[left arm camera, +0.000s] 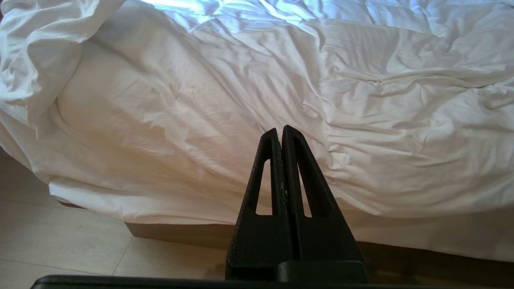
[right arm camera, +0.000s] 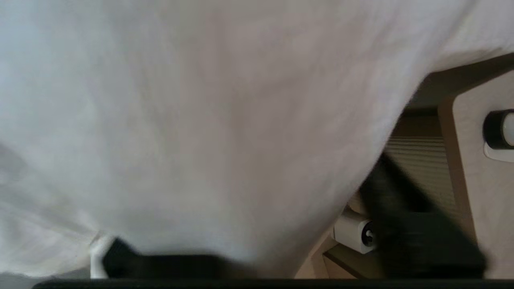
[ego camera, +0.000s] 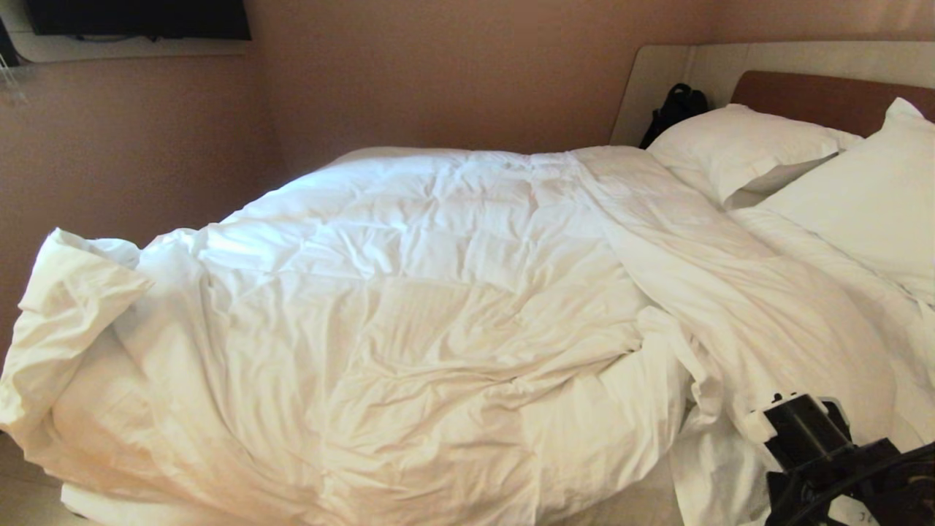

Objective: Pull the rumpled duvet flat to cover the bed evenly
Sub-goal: Flatten the corners of the folded blanket

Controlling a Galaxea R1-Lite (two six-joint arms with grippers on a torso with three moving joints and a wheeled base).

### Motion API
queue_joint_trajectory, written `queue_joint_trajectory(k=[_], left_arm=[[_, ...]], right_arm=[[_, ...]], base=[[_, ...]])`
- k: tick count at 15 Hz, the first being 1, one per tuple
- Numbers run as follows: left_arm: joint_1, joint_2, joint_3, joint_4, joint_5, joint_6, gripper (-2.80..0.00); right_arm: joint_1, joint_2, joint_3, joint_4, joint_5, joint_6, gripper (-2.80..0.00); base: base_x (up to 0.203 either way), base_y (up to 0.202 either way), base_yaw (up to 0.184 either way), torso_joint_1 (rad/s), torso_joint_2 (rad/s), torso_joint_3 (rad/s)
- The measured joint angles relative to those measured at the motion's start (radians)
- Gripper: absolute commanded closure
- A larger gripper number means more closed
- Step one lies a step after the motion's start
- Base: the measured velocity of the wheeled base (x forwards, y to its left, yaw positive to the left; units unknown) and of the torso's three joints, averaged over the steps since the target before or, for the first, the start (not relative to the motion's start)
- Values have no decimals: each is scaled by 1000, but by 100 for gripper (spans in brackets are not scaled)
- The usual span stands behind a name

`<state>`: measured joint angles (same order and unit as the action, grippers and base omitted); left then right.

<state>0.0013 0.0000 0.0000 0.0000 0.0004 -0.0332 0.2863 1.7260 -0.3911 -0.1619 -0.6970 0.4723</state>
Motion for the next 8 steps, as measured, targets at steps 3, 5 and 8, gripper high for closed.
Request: queue_joint_trajectory(k=[3, 5, 8], left_arm=[[0, 0, 0, 0, 0, 0, 0], [0, 0, 0, 0, 0, 0, 0], [0, 0, 0, 0, 0, 0, 0]], right_arm=[[-28, -10, 0, 2, -5, -5, 0], [-58, -51, -9, 10, -20, -21, 0], [-169, -170, -69, 30, -38, -76, 0]], base=[[0, 0, 0, 0, 0, 0], [0, 0, 0, 0, 0, 0], [0, 0, 0, 0, 0, 0]])
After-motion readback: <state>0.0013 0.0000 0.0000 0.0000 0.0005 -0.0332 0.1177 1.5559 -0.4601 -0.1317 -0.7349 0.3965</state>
